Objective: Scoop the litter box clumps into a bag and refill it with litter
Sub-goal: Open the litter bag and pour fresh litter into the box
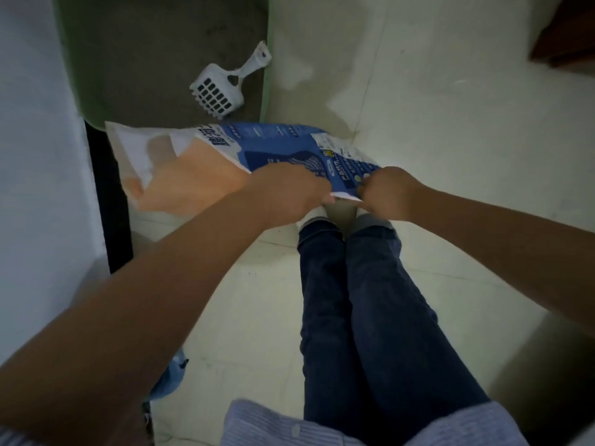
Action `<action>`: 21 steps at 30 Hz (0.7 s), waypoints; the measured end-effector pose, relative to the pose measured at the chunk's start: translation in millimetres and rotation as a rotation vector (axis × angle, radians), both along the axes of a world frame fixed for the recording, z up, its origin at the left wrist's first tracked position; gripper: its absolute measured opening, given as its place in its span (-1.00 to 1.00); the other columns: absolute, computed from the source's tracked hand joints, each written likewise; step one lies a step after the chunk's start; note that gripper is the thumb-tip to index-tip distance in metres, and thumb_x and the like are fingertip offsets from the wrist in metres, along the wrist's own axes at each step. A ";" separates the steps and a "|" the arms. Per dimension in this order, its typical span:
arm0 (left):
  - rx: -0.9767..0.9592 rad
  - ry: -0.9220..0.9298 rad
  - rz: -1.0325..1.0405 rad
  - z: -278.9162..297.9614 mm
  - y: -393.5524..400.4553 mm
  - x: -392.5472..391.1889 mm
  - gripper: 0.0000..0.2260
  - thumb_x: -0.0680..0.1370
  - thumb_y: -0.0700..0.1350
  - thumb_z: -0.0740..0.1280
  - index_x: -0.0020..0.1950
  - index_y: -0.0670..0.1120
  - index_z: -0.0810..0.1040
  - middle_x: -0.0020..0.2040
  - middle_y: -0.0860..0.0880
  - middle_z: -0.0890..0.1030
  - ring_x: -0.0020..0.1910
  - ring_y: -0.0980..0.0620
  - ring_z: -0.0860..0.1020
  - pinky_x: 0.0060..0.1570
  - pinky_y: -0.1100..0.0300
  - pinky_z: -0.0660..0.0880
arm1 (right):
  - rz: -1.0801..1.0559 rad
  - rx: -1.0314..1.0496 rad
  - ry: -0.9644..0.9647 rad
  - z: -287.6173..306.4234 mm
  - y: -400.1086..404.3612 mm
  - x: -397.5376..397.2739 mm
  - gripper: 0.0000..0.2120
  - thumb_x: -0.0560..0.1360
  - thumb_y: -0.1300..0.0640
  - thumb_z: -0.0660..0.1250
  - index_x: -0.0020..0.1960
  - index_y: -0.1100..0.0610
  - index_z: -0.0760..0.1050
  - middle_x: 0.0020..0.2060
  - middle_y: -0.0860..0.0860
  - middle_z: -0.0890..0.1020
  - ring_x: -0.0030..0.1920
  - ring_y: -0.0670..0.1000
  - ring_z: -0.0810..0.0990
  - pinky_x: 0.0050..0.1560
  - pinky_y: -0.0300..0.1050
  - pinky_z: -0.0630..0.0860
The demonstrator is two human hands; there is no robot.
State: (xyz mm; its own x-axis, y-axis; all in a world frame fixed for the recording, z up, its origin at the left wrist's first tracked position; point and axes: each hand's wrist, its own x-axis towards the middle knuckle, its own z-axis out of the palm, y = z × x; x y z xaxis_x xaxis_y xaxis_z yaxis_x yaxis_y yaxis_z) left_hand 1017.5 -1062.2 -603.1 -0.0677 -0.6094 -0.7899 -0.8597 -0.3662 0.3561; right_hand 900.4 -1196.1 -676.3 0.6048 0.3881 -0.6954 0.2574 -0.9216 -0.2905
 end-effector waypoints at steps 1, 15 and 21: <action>-0.016 0.007 -0.021 11.6 -2.9 -5.2 -0.75 0.67 -0.10 0.03 0.27 -0.10 0.40 0.16 -0.11 0.53 0.09 -0.08 0.49 -0.08 0.11 0.37 | 0.051 -0.011 0.039 15.2 -4.6 -1.9 -0.77 0.31 0.18 0.48 -0.11 0.29 0.60 -0.23 0.19 0.67 -0.23 0.13 0.66 -0.32 -0.14 0.55; -0.007 -0.188 -0.216 110.4 18.1 19.9 -0.75 0.66 -0.17 0.04 0.29 -0.11 0.39 0.15 -0.09 0.53 0.07 -0.08 0.53 -0.27 0.14 0.27 | 0.164 -0.140 0.219 119.4 -12.1 34.2 -0.63 0.64 0.08 -0.01 0.11 0.25 0.50 0.10 0.15 0.59 -0.09 0.10 0.50 -0.30 -0.21 0.34; -0.417 -0.319 -0.038 123.6 50.1 50.2 -0.82 0.30 -0.22 0.55 -0.20 -0.19 0.60 -0.28 -0.10 0.61 -0.34 -0.07 0.59 -0.48 0.24 0.41 | -0.120 -0.110 0.268 160.8 2.8 41.2 -0.52 0.63 0.00 -0.03 -0.42 0.14 0.20 -0.32 0.04 0.41 -0.31 -0.02 0.34 -0.38 -0.24 0.22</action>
State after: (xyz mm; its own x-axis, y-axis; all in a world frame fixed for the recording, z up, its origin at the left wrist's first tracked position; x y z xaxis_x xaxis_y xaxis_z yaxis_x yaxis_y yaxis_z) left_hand 1067.7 -1012.1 -479.5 0.1088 -0.8782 -0.4657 -0.9590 -0.2160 0.1834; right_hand 941.6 -1193.3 -515.5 0.4311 0.2385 -0.8702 0.0726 -0.9705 -0.2300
